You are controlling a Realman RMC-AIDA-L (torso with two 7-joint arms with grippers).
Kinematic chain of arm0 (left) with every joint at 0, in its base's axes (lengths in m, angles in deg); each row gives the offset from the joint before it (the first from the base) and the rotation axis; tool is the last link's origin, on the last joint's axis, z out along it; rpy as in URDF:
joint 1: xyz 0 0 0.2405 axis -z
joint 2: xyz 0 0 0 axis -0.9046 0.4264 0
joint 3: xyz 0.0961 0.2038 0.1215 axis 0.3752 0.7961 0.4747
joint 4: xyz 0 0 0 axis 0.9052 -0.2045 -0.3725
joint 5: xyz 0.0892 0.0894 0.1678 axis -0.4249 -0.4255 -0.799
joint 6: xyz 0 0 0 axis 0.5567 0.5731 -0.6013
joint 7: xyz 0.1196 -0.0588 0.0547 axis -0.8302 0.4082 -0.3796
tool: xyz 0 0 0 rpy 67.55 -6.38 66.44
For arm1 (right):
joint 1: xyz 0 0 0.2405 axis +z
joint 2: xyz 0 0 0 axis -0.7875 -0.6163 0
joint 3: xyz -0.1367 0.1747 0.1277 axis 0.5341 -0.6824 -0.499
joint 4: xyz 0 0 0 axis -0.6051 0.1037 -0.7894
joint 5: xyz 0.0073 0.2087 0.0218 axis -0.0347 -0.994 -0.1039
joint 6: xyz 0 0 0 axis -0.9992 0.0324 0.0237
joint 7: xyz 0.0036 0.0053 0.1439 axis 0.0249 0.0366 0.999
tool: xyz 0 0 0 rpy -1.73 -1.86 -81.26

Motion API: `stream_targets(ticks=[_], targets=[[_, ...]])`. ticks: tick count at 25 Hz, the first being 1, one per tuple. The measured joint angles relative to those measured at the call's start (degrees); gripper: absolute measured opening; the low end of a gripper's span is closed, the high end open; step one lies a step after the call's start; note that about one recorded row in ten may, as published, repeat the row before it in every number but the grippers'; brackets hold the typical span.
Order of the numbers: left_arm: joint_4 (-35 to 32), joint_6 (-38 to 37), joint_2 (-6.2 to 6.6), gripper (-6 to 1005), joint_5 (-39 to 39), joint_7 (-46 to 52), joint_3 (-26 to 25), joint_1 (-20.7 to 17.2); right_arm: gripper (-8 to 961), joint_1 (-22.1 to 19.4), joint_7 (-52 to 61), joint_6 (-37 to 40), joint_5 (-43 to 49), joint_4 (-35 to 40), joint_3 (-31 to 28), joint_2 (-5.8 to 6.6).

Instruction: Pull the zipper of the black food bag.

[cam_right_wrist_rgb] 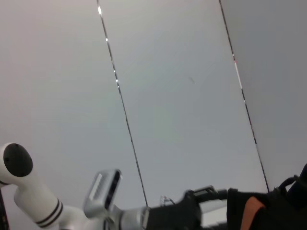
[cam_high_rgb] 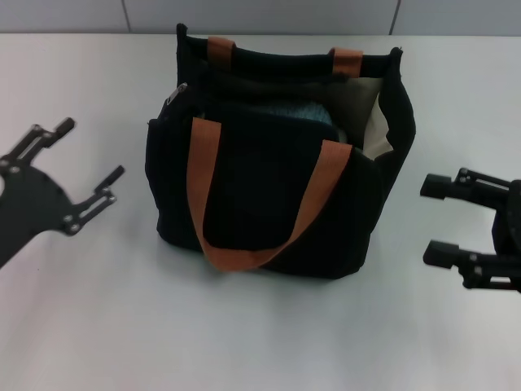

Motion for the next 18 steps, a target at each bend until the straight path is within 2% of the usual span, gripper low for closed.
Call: stream_targets(ticks=[2, 6, 8, 12, 14, 16, 17, 18], targets=[[2.9, 4.2, -0.07, 756, 0.9, -6.5, -0.8, 1.9, 835, 0.4, 0.5, -0.1, 0.0, -0.2, -0.6, -0.01], [4.4, 5.8, -0.12, 756, 1.5, -9.6, -1.5, 2.7, 834, 0.7, 1.0, -0.4, 0.0, -0.2, -1.5, 0.0], [10.1, 10.5, -0.03, 756, 3.2, -20.2, -3.5, 5.6, 834, 0.9, 1.2, -0.4, -0.1, -0.2, -2.2, 0.0], [10.3, 11.4, -0.11, 756, 2.8, -19.9, -3.3, 6.4, 834, 1.2, 1.5, -0.8, -0.2, -0.2, -2.9, 0.08], [12.3, 14.2, -0.21, 757, 3.0, -20.0, -4.4, 9.0, 834, 1.2, 1.5, -1.1, -0.4, -0.3, -2.9, 0.1], [12.3, 14.2, -0.21, 757, 3.0, -20.0, -4.4, 9.0, 834, 1.2, 1.6, -1.2, -0.6, -0.3, -3.0, 0.11], [14.1, 15.7, -0.21, 757, 3.3, -20.3, -7.7, 11.6, 834, 1.2, 1.6, -1.2, -0.6, -0.3, -3.0, 0.11], [14.3, 15.8, -0.2, 757, 3.3, -20.4, -8.5, 12.1, 834, 1.3, 1.6, -1.2, -0.7, -0.3, -3.1, 0.11]])
